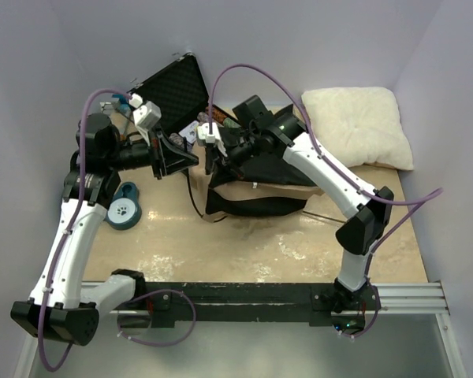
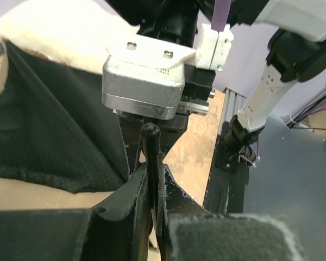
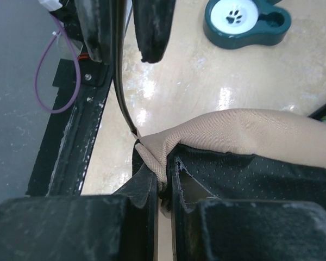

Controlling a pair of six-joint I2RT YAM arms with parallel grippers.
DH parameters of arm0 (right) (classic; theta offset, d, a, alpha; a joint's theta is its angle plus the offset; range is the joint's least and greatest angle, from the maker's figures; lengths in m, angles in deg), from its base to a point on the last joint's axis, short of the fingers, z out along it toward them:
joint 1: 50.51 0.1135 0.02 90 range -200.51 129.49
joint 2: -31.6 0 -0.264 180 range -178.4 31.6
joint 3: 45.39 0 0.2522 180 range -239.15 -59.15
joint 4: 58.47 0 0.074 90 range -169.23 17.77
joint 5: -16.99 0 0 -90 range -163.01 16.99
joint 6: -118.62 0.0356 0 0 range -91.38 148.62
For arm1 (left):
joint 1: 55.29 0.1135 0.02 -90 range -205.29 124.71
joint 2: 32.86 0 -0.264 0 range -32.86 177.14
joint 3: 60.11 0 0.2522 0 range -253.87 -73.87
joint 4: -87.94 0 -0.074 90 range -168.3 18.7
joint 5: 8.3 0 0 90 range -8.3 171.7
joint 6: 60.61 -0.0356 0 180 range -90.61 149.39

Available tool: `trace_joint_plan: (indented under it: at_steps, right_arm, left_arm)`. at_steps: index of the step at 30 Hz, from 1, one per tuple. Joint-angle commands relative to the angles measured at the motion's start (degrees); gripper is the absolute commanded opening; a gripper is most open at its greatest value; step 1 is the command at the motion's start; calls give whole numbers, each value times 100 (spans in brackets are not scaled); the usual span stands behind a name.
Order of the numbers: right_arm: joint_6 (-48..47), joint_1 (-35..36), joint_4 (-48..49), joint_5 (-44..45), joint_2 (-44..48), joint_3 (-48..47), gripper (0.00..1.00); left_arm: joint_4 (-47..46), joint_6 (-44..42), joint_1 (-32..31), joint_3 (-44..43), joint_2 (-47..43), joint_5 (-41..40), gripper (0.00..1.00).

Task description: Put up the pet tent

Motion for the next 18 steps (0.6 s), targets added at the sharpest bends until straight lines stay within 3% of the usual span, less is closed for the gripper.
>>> trace_joint_plan:
  at_steps: [1,5,13,18]
  right_arm:
    - [-48,83,298,-264,615,284,0]
    - [-190,83,526,9,878,961,4]
    - [-392,-66,896,519,1195,1366,64]
    - [-997,-330,545,818,1441,1568,76]
  left_arm:
    - [1689,-1229,-165,296,-37,-651,0]
    - [1699,-1229,-157,350,-98,-668,0]
    - [2023,-1492,-130,104,86,-510,0]
    - [2033,-1510,-130,-28,244,-449,0]
